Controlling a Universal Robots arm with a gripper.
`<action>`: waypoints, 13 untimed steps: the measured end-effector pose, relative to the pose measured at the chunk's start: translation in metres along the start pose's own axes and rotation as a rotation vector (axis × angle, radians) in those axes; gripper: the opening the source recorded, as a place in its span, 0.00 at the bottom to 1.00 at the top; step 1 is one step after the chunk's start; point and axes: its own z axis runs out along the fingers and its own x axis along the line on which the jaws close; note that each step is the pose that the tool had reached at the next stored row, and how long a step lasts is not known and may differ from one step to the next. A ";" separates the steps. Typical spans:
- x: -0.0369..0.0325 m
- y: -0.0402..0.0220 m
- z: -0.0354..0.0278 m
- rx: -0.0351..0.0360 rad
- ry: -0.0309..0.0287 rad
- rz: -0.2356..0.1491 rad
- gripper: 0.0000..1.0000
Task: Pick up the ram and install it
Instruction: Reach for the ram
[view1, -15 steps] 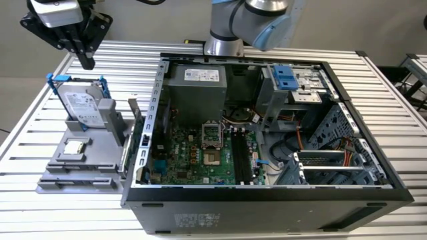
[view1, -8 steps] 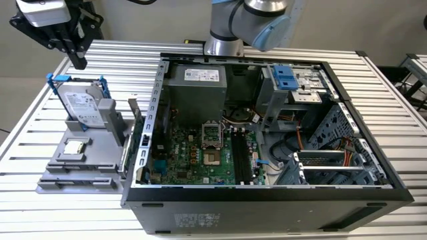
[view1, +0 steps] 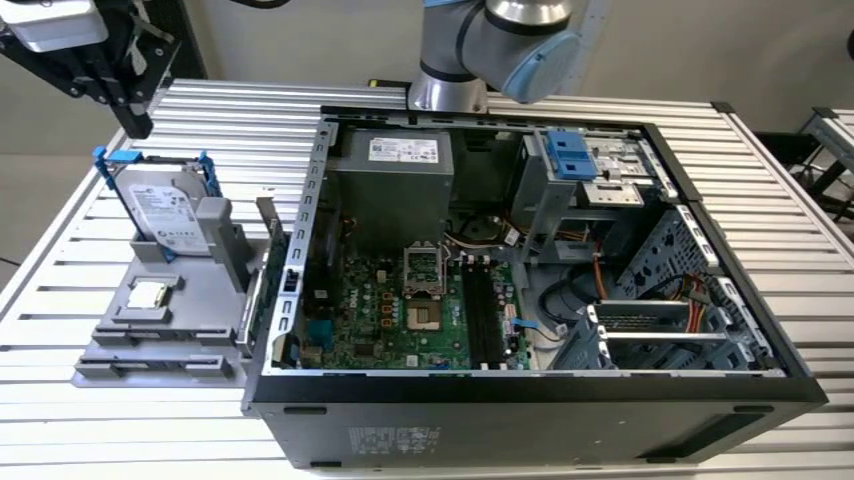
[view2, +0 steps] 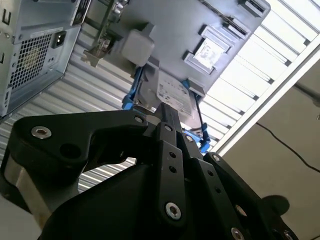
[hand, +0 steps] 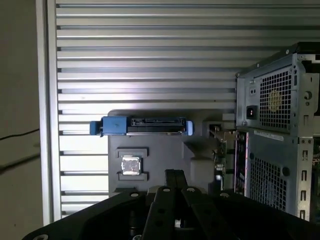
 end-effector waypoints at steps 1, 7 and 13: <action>0.0021 0.0000 -0.0001 0.0000 0.0001 0.000 0.00; 0.0144 -0.0003 -0.0003 0.0000 0.0006 0.000 0.00; 0.0261 -0.0005 -0.0007 0.0001 0.0011 0.000 0.00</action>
